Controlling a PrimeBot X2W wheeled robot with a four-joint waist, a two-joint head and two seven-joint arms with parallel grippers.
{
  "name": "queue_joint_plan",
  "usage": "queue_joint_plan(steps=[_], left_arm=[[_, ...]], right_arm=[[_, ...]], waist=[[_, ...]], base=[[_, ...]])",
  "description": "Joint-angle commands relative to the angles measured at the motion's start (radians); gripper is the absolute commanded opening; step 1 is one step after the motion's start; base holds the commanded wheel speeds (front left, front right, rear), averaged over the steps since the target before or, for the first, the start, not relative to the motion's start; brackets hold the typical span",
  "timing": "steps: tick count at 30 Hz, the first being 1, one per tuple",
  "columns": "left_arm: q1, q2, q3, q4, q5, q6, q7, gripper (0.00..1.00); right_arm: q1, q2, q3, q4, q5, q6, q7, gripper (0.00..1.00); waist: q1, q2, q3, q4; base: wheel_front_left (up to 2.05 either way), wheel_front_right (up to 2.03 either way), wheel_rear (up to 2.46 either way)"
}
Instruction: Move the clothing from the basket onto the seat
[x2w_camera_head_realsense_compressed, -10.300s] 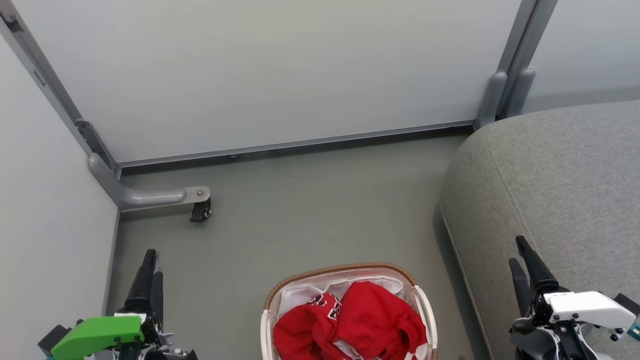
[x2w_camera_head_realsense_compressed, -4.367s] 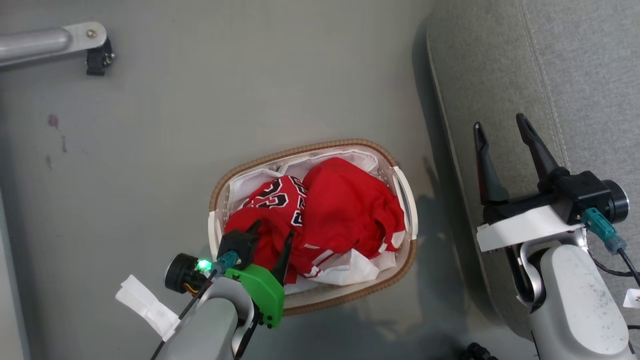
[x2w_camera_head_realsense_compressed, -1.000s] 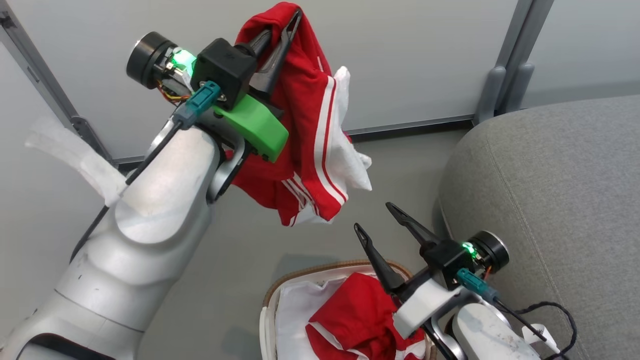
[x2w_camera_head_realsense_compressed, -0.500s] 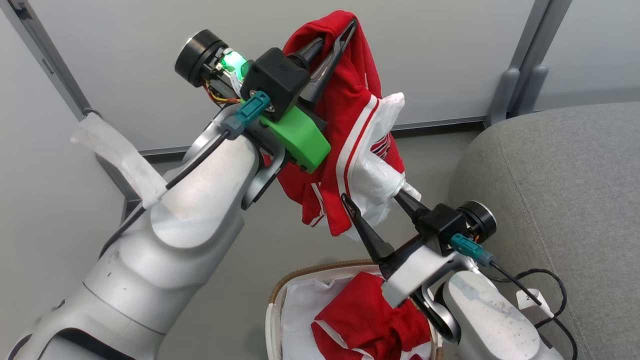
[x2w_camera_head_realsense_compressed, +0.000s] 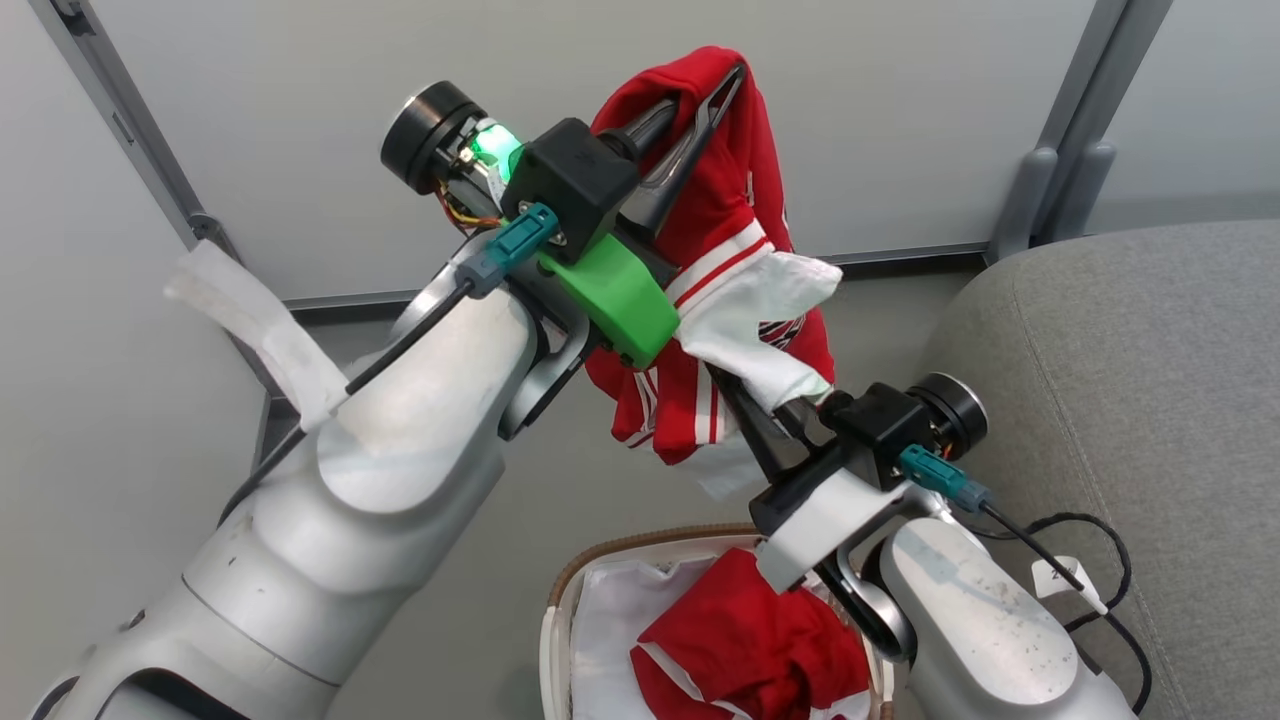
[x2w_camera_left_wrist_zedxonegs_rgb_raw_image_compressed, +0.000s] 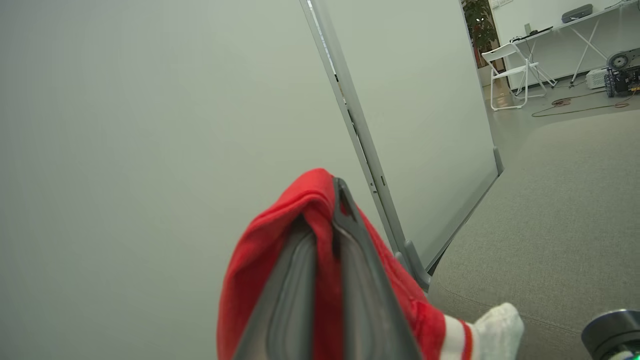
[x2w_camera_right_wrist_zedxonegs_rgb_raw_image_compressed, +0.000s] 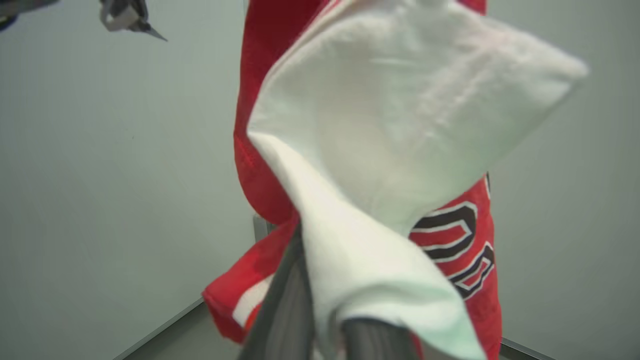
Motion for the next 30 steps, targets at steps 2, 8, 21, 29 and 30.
queue_joint_plan(steps=[2,8,21,29,30], left_arm=[[0.026,0.012,0.009,0.006,-0.012,0.007,-0.007,0.00],[0.065,0.029,0.024,0.024,-0.044,0.017,-0.010,0.00],[0.208,0.045,0.056,0.059,-0.115,0.048,-0.054,1.00],[0.322,0.027,0.074,0.064,-0.148,0.050,-0.080,1.00],[0.338,0.024,0.076,0.066,-0.152,0.051,-0.082,1.00]], right_arm=[[0.014,-0.004,-0.014,-0.011,-0.004,-0.001,-0.005,0.00],[0.035,-0.004,-0.050,-0.035,-0.014,-0.001,-0.005,0.00],[0.047,-0.004,-0.167,-0.119,-0.055,-0.001,-0.005,0.00],[0.047,-0.004,-0.229,-0.156,-0.085,-0.001,-0.005,0.00],[0.048,-0.004,-0.237,-0.160,-0.090,-0.001,-0.005,0.00]], waist=[[0.0000,0.0000,-0.001,-0.003],[0.0000,0.0000,-0.003,-0.014],[0.0000,0.0000,0.006,-0.031],[0.0000,0.0000,0.014,-0.037],[0.0000,0.0000,0.016,-0.038]], base=[[0.00,0.00,0.00],[0.00,0.00,0.00],[0.00,0.00,0.00],[0.00,0.00,0.00],[0.00,0.00,0.00]])
